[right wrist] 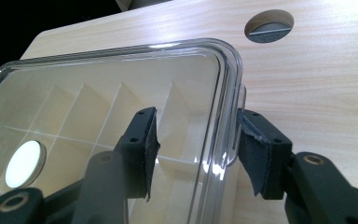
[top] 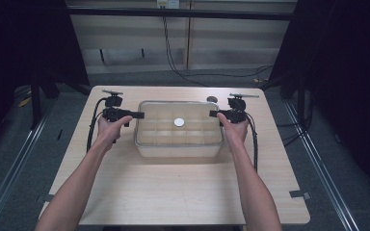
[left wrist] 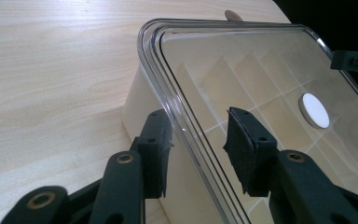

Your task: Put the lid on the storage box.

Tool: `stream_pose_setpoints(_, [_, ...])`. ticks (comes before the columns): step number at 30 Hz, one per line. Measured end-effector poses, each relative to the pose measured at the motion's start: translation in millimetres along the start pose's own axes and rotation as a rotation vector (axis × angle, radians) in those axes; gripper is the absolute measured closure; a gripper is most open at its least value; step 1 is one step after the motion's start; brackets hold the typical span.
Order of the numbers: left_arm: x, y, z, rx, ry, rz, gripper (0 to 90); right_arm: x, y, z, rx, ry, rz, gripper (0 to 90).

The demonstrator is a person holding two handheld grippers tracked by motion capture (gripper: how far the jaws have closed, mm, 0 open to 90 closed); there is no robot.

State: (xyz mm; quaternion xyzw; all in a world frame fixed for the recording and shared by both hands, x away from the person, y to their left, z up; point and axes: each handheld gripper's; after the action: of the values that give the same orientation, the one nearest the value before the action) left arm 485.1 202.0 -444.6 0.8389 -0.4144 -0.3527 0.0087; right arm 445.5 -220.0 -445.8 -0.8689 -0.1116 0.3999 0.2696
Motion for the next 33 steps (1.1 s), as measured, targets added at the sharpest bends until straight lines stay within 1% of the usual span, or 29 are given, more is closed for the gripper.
stream_pose_setpoints(2, [-0.2, -0.6, -0.5, 0.015, -0.014, 0.0, 59.6, 0.1, 0.0, -0.2, 0.0, 0.0, 0.001, 49.2])
stream_pose_setpoints(3, [0.1, -0.5, -0.8, 0.012, -0.013, 0.0, 59.5, 0.1, 0.2, -0.4, -0.001, -0.001, -0.001, 49.3])
stream_pose_setpoints(5, [0.6, -1.2, -0.5, 0.02, -0.019, -0.003, 59.2, 0.1, 1.2, -0.9, -0.003, -0.004, -0.005, 49.3])
stream_pose_setpoints(7, [2.0, -0.7, 0.5, 0.008, -0.015, 0.004, 58.5, -0.1, 1.1, -0.8, -0.004, -0.003, -0.003, 49.2])
stream_pose_setpoints(8, [2.5, -0.4, 0.8, 0.008, -0.018, 0.006, 58.2, -0.2, 1.5, -0.8, -0.012, -0.001, -0.005, 49.0])
stream_pose_setpoints(10, [3.2, -0.3, 1.2, 0.022, -0.022, 0.003, 56.9, -1.1, 1.6, -0.7, -0.014, -0.006, -0.002, 48.7])
stream_pose_setpoints(11, [3.8, 1.5, 1.2, 0.026, -0.019, -0.005, 56.2, -1.7, 1.6, -0.7, -0.021, -0.007, 0.0, 48.7])
stream_pose_setpoints(13, [3.0, 2.8, 0.8, 0.048, -0.033, -0.01, 54.5, -2.5, 1.2, -0.6, -0.032, -0.007, 0.007, 46.8])
stream_pose_setpoints(14, [2.2, 3.8, 0.6, 0.061, -0.026, -0.034, 53.6, -2.6, 0.9, -0.7, -0.04, -0.008, 0.011, 46.0])
stream_pose_setpoints(15, [0.1, 5.2, 0.1, 0.081, -0.024, -0.05, 56.4, -2.9, 0.4, -0.6, -0.04, -0.013, 0.011, 45.6])
stream_pose_setpoints(16, [-1.3, 5.6, -0.3, 0.089, -0.035, -0.051, 57.0, -3.1, 0.5, -0.6, -0.044, -0.014, 0.014, 44.6])
stream_pose_setpoints(17, [-2.5, 6.4, 0.1, 0.086, -0.039, -0.041, 55.5, -3.6, 0.8, -0.2, -0.05, -0.017, 0.012, 44.0])
stream_pose_setpoints(18, [-3.7, 6.3, 0.7, 0.097, -0.039, -0.044, 52.6, -4.1, 1.2, 0.4, -0.048, -0.019, 0.006, 43.7])
stream_pose_setpoints(19, [-6.0, 6.9, 1.9, 0.094, -0.03, -0.051, 50.2, -5.0, 1.5, 0.7, -0.045, -0.02, 0.006, 43.1])
stream_pose_setpoints(20, [-7.6, 6.7, 3.1, 0.087, -0.021, -0.048, 48.6, -7.0, 2.2, 0.9, -0.039, -0.014, -0.001, 42.5])
stream_pose_setpoints(21, [-9.5, 6.3, 4.0, 0.09, -0.022, -0.049, 48.4, -8.8, 3.0, 0.8, -0.038, -0.007, -0.005, 42.2])
stream_pose_setpoints(22, [-11.1, 7.5, 4.4, 0.088, -0.021, -0.061, 47.4, -10.9, 3.6, 0.5, -0.039, 0.0, -0.008, 41.5])
stream_pose_setpoints(24, [-16.0, 8.4, 4.6, 0.102, -0.016, -0.061, 44.5, -16.2, 3.3, 0.2, -0.044, 0.014, -0.022, 40.4])
stream_pose_setpoints(25, [-18.6, 9.9, 4.8, 0.1, -0.007, -0.057, 43.4, -18.8, 2.4, 0.2, -0.042, 0.018, -0.029, 39.6])
stream_pose_setpoints(27, [-23.7, 12.6, 4.9, 0.114, 0.0, -0.058, 42.2, -22.7, 0.4, 0.5, -0.053, 0.019, -0.053, 38.0])
stream_pose_setpoints(31, [-35.5, 20.2, 5.7, 0.136, 0.016, -0.065, 40.4, -31.1, -5.9, 3.4, -0.086, 0.029, -0.065, 36.0])
stream_pose_setpoints(33, [-39.9, 24.3, 6.3, 0.154, 0.012, -0.072, 39.6, -37.7, -9.2, 5.0, -0.101, 0.045, -0.077, 35.4])
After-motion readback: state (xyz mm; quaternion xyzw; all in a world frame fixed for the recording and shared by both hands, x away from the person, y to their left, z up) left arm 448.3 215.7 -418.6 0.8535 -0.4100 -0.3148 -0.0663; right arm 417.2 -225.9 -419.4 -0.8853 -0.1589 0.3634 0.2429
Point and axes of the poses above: each handheld gripper's, and its own axes: x roughly forward along the jaws, z roughly out of its underside, y roughly to its right, and after that the axes turned 15 degrees about x, right-handed
